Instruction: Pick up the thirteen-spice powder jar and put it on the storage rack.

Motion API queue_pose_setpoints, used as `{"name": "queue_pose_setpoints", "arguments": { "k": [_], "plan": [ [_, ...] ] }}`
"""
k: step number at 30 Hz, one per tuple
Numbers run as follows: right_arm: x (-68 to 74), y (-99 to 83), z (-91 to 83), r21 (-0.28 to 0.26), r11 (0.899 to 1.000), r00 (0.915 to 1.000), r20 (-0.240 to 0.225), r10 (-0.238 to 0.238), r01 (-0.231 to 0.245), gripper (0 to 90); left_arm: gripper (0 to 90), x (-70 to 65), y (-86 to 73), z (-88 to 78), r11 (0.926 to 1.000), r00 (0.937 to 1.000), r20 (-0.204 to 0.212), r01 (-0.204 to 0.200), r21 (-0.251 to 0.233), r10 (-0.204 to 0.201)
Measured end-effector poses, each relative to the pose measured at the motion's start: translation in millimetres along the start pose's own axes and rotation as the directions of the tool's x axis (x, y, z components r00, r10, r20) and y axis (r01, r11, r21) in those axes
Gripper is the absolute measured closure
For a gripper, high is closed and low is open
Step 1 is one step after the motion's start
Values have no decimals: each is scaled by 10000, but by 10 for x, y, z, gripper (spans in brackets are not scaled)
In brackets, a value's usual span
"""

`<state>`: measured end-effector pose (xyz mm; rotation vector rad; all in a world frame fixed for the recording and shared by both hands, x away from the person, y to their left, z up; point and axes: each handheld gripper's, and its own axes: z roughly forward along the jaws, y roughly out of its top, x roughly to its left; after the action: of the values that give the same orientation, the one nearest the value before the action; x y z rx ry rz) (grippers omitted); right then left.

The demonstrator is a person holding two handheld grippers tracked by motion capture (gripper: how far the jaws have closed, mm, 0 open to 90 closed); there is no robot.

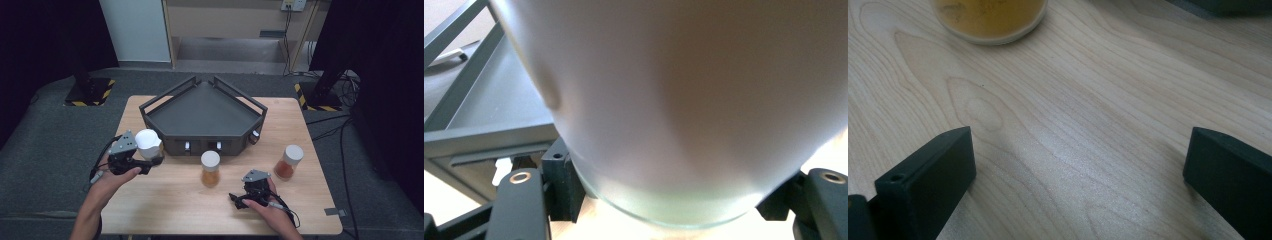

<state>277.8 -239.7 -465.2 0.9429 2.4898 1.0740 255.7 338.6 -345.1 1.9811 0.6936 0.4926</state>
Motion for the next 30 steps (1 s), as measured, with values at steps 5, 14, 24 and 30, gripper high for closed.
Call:
{"name": "queue_pose_setpoints", "arguments": {
  "k": [5, 14, 24, 30],
  "plan": [
    [0, 0, 0, -1, 10000, 10000, 0, 1, -1, 5, 295, 83, 35, 22, 9998, 9999, 82, 68, -167, -66],
    [0, 0, 0, -1, 10000, 10000, 0, -1, 1, 5, 295, 205, 261, 69, 9991, 9990, 294, -334, -259, 342],
    [0, 0, 0, -1, 10000, 10000, -2, 0, 0, 5, 295, 354, 489, 187, 9972, 9964, 482, -679, -316, 694],
    [0, 0, 0, 0, 10000, 10000, -2, 0, 0, 5, 295, 430, 594, 258, 9961, 9949, 606, -785, -393, 808]
  ]
}}
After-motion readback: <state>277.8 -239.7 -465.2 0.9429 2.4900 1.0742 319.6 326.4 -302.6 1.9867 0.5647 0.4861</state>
